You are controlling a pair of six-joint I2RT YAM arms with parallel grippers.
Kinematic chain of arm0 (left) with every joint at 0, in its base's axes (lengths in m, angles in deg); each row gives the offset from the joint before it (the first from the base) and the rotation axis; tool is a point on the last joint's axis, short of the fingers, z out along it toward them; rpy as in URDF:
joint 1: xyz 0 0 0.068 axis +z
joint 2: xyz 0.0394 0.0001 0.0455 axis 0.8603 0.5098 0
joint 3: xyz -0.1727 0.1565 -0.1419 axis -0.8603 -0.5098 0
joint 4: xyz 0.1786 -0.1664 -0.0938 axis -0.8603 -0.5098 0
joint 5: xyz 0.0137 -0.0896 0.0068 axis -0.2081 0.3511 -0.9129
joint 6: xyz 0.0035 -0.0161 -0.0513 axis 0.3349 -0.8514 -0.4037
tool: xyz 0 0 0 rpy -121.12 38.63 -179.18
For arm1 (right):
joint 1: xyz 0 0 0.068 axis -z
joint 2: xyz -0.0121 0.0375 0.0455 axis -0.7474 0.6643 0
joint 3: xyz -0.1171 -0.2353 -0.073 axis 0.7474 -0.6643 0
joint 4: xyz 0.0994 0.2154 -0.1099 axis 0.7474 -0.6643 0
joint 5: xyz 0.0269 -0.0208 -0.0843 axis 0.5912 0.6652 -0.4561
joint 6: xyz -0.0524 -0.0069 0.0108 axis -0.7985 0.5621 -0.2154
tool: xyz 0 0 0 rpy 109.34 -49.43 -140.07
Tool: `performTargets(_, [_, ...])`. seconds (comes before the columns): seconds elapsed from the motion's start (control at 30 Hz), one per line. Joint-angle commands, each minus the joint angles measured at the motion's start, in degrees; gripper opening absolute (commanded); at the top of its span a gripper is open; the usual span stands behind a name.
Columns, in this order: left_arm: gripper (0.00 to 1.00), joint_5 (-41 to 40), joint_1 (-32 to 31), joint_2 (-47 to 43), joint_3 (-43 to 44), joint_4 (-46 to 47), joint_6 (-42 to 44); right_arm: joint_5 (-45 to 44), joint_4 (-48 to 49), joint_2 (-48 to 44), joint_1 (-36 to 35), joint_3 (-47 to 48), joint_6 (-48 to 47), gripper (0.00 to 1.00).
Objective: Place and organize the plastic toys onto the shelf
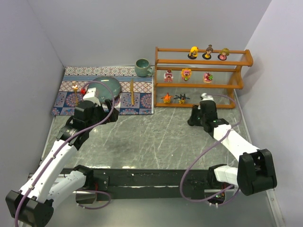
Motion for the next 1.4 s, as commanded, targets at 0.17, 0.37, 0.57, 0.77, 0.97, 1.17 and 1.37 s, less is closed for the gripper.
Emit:
performTargets(0.17, [0.97,1.64,0.03,-0.13,-0.69,1.77,2.54,9.04,-1.0,0.0,-8.84,7.71,-9.2,0.23])
performTargets(0.37, [0.97,3.31,0.03,1.01,-0.95,2.56,2.98,10.98,-8.82,0.97,-10.16,18.34,-11.4,0.21])
performTargets(0.57, [0.97,8.13,-0.05,1.9,-1.48,4.75,4.74,14.66,-16.12,2.38,-10.86,26.27,-11.49,0.21])
performTargets(0.77, [0.97,15.26,-3.56,-0.04,-3.5,10.2,7.72,19.5,-17.71,0.19,-11.83,25.31,-9.55,0.21])
performTargets(0.97, [0.97,13.94,-8.84,-0.48,-3.94,11.26,10.19,17.31,-16.83,-2.19,-12.09,20.39,-9.73,0.22])
performTargets(1.17, [0.97,10.27,-9.02,-1.53,-4.2,11.44,10.89,11.61,-10.6,0.69,-15.78,10.9,-6.75,0.22])
performTargets(1.37, [0.97,5.95,-9.02,-2.15,-4.29,10.82,10.98,6.14,-4.35,7.02,-25.09,7.72,-5.6,0.2])
